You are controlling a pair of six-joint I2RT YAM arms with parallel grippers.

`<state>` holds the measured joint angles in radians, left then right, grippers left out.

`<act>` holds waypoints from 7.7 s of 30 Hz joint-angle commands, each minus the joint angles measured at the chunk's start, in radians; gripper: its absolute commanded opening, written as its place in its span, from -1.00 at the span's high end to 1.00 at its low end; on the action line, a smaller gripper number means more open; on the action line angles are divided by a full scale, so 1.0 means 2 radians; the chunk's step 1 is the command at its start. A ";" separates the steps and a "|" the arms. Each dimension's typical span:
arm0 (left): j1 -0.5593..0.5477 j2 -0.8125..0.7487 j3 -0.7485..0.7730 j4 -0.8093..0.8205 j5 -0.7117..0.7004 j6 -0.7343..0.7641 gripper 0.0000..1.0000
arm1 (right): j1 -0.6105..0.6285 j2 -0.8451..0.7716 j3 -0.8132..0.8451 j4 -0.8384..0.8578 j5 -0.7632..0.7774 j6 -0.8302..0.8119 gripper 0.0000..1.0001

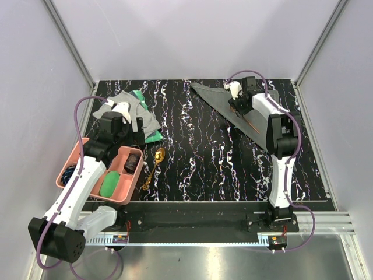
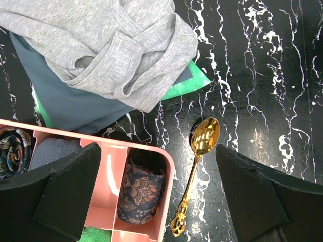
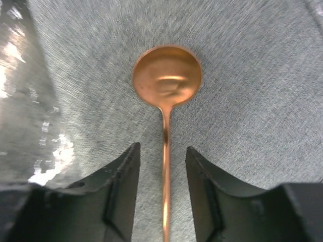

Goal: Fold the napkin, place the utensils inside, and roll it up
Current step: Place the utensil onto the napkin, then grab a utensil with the right arm, then place the utensil onto the napkin

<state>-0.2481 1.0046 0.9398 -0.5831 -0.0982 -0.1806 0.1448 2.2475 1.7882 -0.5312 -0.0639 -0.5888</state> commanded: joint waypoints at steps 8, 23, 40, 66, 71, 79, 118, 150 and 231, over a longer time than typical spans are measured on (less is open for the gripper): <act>0.002 -0.003 -0.011 0.024 0.075 0.008 -0.97 | -0.001 -0.179 -0.023 -0.001 -0.176 0.266 -0.10; -0.100 0.018 -0.135 0.127 0.062 -0.174 -0.92 | -0.002 -0.344 -0.225 0.004 -0.386 0.422 -0.07; -0.174 0.135 -0.168 0.175 -0.051 -0.168 -0.96 | -0.001 -0.457 -0.351 0.010 -0.394 0.422 -0.11; -0.246 0.222 -0.172 0.288 0.060 -0.260 -0.97 | -0.001 -0.451 -0.396 0.040 -0.374 0.432 -0.12; -0.273 0.263 -0.136 0.333 0.082 -0.282 -0.97 | -0.002 -0.465 -0.421 0.042 -0.362 0.437 -0.11; -0.306 0.329 -0.059 0.371 0.128 -0.293 -0.97 | -0.001 -0.489 -0.445 0.042 -0.345 0.445 -0.12; 0.106 -0.056 -0.113 0.194 0.466 -0.095 -0.97 | 0.361 -0.173 -0.205 -0.004 0.116 0.431 -0.04; 0.117 -0.053 -0.110 0.176 0.443 -0.079 -0.97 | 0.367 -0.138 -0.250 -0.009 0.050 0.436 0.46; 0.123 -0.031 -0.087 0.156 0.398 -0.058 -0.97 | 0.024 -0.059 -0.096 0.081 0.033 -0.031 1.00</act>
<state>-0.0063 0.9398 0.7635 -0.2993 0.6994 -0.3031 0.1905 2.1387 1.5799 -0.3897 0.0307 -0.6392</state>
